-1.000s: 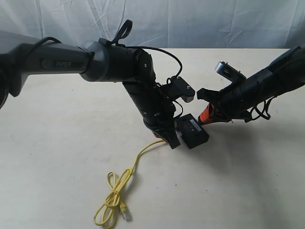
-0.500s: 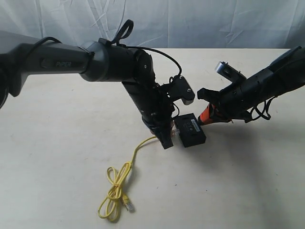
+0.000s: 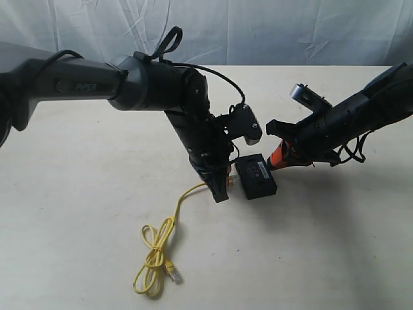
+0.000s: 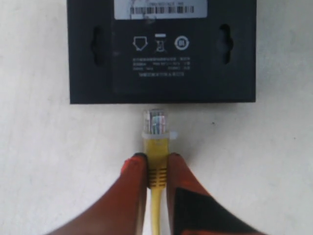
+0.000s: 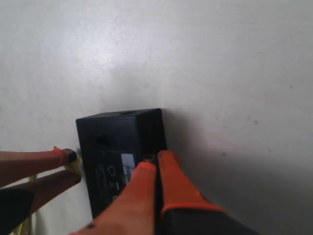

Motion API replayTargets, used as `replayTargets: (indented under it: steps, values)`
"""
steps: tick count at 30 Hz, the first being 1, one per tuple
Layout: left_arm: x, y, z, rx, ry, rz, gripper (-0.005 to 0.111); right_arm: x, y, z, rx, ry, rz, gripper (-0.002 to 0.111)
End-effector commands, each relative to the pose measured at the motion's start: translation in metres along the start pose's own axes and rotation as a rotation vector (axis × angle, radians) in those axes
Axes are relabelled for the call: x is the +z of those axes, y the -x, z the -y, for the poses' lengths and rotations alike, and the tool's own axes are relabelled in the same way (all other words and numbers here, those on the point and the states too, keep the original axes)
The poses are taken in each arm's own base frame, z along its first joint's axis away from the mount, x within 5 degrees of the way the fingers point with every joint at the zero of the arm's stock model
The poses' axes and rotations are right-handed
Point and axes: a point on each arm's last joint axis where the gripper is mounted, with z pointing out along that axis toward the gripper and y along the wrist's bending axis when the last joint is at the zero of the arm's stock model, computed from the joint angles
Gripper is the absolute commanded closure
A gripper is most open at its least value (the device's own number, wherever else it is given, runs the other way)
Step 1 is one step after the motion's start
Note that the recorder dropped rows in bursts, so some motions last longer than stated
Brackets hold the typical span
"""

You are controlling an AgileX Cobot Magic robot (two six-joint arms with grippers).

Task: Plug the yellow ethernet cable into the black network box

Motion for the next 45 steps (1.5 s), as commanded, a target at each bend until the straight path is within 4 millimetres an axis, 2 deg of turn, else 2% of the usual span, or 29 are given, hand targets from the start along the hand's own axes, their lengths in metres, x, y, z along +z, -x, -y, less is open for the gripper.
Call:
replayTargets:
  steps: [1,28,39,45]
  values:
    - [-0.003,0.003,-0.001,-0.009,0.011,0.02,0.107,-0.001,0.001,0.0,0.0,0.002,0.003,0.109]
    - [-0.004,0.01,-0.001,-0.042,0.007,0.101,0.107,-0.001,-0.002,-0.002,-0.016,0.026,-0.022,0.109]
    - [-0.004,0.008,0.001,-0.03,-0.016,0.077,0.107,-0.001,0.0,0.0,-0.018,0.006,-0.001,0.109]
    - [-0.004,0.008,0.001,-0.031,-0.016,0.076,0.107,-0.013,0.003,0.006,-0.025,-0.034,0.024,0.109]
